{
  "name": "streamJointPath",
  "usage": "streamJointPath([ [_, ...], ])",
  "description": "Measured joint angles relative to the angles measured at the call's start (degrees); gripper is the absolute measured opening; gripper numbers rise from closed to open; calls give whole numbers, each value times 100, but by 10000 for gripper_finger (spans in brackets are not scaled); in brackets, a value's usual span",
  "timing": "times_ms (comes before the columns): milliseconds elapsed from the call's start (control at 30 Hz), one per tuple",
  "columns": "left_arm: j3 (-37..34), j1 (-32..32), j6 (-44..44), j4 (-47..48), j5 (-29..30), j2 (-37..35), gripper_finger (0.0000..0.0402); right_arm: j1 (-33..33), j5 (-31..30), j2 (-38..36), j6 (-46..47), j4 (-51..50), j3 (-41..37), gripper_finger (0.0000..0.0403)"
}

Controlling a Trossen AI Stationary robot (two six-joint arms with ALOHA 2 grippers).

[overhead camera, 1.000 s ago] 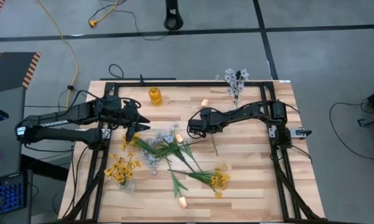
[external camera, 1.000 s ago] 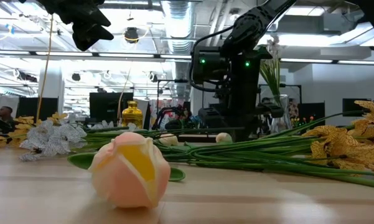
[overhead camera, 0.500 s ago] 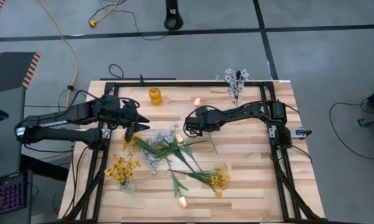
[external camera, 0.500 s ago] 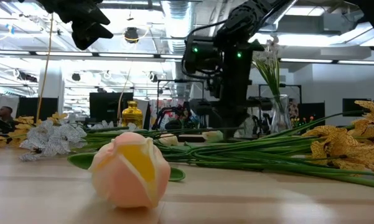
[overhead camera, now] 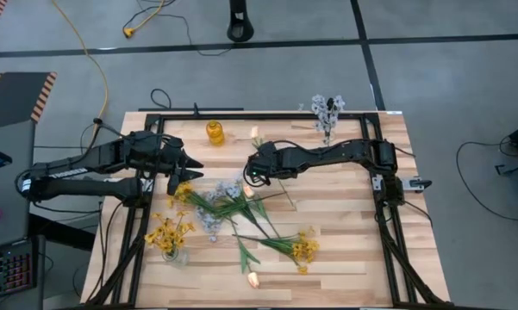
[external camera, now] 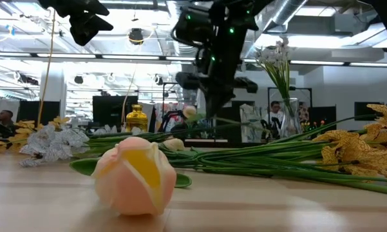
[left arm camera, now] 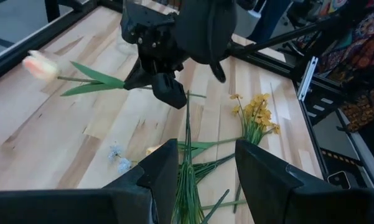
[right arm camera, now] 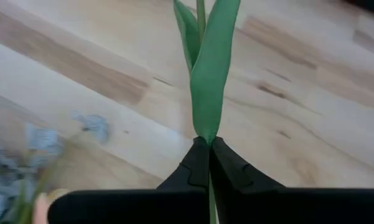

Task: Sort flowers into vase by color
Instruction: Put the top right pink tulip into the yellow vase

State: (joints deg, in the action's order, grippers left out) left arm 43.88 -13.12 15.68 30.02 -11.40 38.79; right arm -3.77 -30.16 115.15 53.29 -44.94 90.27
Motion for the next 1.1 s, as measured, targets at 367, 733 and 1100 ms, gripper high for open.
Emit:
streamJointPath([
  [367, 0, 1, -2, 2, 0, 2, 146, 83, -429, 0, -818, 66, 887, 27],
  [733, 0, 1, -4, 0, 0, 2, 146, 114, -1016, 0, -2254, 1574, 1220, 27],
  [1100, -4, 1, -4, -33, 15, -135, 146, -234, -438, 28, -4816, 5023, 1220, 27],
])
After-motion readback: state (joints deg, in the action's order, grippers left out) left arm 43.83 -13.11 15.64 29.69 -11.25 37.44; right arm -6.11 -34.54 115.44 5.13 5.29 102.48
